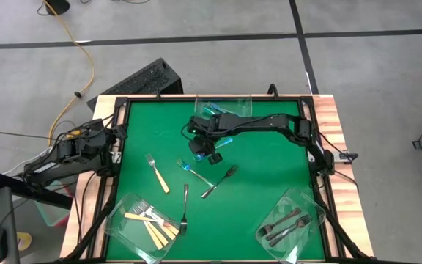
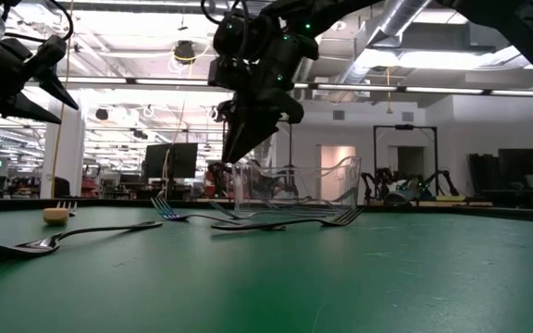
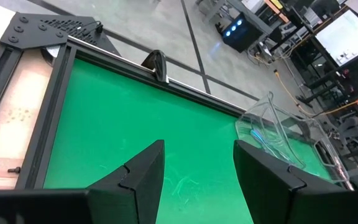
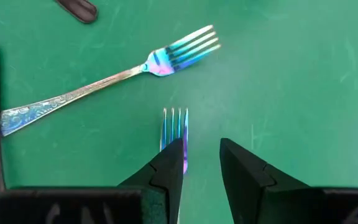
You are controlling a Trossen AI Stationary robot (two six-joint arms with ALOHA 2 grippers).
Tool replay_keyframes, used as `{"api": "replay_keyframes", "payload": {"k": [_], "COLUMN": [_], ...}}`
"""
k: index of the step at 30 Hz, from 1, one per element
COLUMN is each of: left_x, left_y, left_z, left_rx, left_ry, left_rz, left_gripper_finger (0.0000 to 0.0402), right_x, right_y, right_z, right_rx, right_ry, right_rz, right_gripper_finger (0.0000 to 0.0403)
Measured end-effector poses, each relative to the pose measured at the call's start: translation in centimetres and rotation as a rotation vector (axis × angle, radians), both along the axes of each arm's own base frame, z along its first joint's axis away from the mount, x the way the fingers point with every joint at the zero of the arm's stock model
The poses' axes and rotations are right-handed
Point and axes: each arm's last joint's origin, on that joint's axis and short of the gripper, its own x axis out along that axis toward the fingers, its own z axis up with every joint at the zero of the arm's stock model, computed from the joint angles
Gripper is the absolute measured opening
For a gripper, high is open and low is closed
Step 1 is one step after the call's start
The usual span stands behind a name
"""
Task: Sort silverware by color (type)
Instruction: Put the blue fork into the top transparent bin
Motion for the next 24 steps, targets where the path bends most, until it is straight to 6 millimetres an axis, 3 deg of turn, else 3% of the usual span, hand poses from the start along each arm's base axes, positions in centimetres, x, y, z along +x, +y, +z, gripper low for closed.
{"api": "replay_keyframes", "payload": {"k": [19,24], "left_x": [0.0,0.0], "left_y": [0.0,0.0], "left_z": [0.0,0.0], "left_rx": [0.0,-0.001], "left_ry": [0.0,0.001], "left_rz": [-0.001,-0.003], "left_gripper_finger": [0.0176,0.0176], "right_x": [0.0,-0.6], "right_y": [-1.1,-1.7], "right_z": [0.1,-1.6], "right_rx": [0.012,0.071], "right_ry": [-0.036,-0.006], "right_rz": [0.036,0.044], "right_gripper_finger": [0.0123,0.0128]}}
